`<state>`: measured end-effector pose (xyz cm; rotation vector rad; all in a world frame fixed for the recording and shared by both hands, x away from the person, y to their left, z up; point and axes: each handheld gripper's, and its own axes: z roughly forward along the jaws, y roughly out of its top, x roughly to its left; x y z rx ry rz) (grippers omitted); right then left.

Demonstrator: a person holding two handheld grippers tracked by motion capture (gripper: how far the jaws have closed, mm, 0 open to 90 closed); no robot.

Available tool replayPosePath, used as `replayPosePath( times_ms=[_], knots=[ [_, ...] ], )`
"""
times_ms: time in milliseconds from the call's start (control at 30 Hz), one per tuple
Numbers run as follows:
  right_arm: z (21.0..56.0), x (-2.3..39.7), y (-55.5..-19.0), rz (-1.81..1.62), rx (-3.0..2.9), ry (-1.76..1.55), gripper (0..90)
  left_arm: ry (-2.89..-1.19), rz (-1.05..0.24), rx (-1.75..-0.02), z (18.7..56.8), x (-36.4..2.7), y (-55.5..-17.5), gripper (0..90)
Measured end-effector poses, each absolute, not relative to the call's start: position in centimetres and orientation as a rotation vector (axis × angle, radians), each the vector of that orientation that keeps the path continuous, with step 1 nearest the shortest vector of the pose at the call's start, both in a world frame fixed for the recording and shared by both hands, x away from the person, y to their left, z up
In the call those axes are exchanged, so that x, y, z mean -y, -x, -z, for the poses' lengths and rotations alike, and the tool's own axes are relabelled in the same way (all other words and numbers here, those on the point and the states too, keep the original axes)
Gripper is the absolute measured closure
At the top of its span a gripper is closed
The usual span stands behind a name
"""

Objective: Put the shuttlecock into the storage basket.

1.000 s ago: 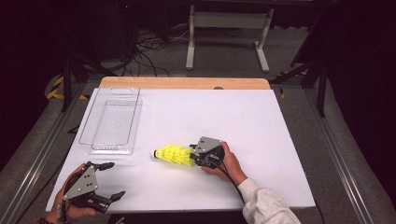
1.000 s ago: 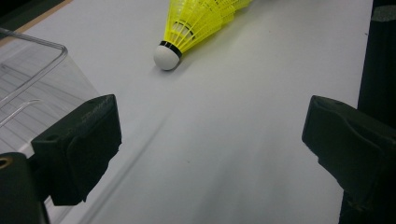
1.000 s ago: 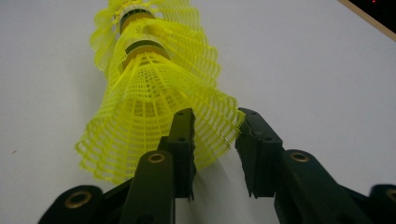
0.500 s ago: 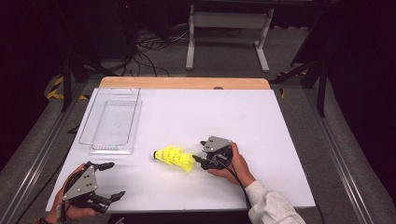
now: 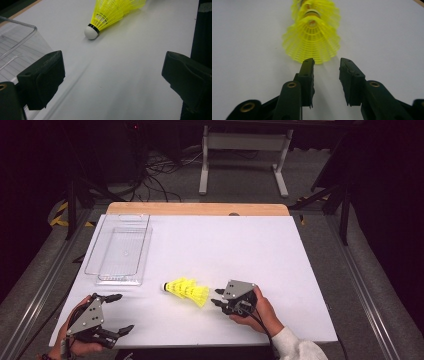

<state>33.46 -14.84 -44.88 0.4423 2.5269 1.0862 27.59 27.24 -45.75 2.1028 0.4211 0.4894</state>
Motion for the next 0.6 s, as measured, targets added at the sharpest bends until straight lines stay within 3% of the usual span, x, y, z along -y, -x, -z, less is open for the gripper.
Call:
replayPosePath(
  times_ms=[267, 400, 600],
  knots=[
    [45.4, 12.2, -32.1, -1.115, -2.557, -0.415, 55.5, -2.109, -0.488, -0.418, 45.8, -27.1, -27.7, 6.0],
    [45.6, 11.3, -32.3, -1.102, -2.525, -0.455, 61.6, -2.107, -0.484, -0.42, 45.8, -27.1, -27.7, 6.0],
    [45.6, 10.9, -33.0, -1.143, -2.521, -0.492, 82.5, -2.11, -0.478, -0.418, 45.9, -27.0, -27.7, 6.1]
  ],
)
